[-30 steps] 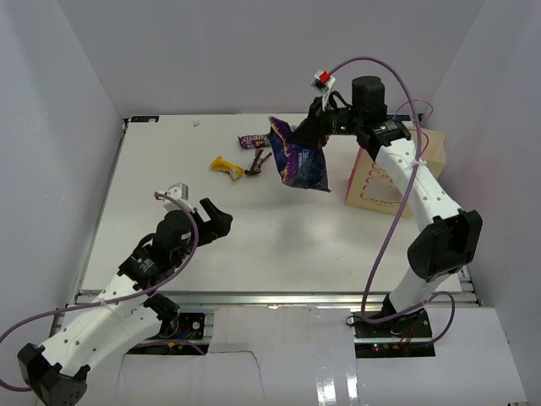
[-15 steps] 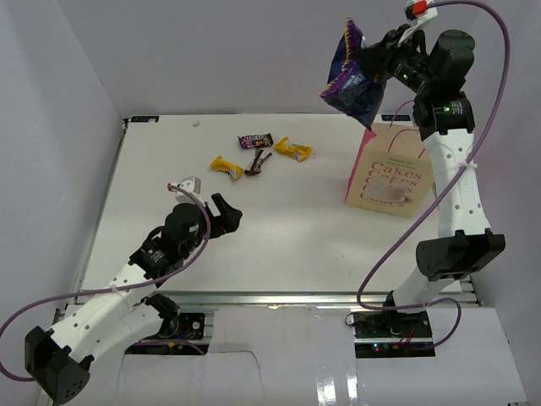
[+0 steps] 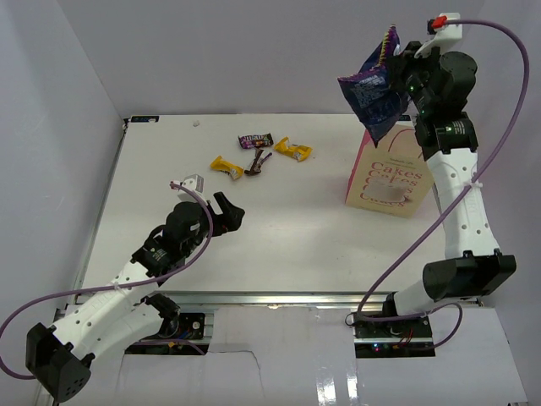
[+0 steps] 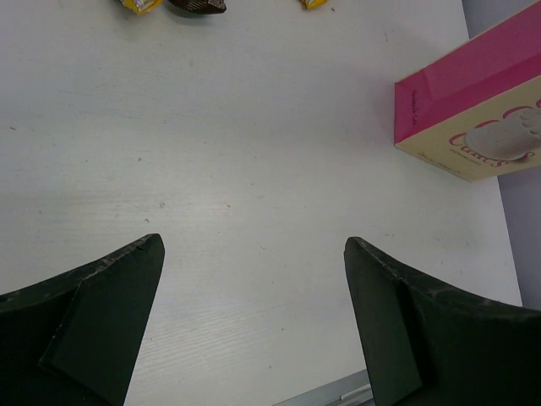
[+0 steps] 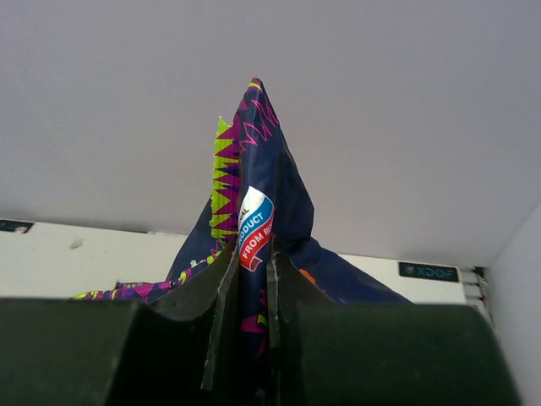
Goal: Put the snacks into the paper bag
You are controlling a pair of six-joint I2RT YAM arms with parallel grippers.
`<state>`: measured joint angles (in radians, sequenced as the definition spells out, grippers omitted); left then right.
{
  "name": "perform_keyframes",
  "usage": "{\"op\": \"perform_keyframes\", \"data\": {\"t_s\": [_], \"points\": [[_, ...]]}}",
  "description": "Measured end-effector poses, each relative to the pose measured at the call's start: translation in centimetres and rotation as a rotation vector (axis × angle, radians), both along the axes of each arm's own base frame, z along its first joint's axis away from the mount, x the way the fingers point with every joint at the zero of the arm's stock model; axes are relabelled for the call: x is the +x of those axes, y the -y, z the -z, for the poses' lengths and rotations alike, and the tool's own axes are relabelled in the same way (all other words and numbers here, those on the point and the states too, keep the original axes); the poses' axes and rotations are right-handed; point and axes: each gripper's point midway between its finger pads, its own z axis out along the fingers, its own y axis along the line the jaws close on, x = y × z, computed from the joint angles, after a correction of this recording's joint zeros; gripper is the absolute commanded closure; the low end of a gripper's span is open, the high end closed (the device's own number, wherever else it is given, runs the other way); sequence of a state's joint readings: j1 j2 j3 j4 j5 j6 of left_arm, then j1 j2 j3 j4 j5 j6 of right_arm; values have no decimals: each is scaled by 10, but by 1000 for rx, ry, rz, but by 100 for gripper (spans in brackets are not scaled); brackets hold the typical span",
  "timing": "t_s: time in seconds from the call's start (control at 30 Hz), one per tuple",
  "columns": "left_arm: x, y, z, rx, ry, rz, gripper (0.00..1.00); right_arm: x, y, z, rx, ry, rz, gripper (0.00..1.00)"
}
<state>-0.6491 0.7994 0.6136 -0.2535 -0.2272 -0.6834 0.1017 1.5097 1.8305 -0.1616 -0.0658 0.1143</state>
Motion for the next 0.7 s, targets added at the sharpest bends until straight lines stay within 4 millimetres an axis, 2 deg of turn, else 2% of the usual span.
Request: {"op": "perform_keyframes", "data": {"t_s": [0.13,0.3,0.7], "points": [[0,1,1,3,1,5,2,-18,20,13,-24,13,92,92],[2,4,4,11,-3,17,2,-34,36,16,-57,74,169,92],[3,10,4,4,-2,42,2,-35,61,7,-11,142,288,92]]}}
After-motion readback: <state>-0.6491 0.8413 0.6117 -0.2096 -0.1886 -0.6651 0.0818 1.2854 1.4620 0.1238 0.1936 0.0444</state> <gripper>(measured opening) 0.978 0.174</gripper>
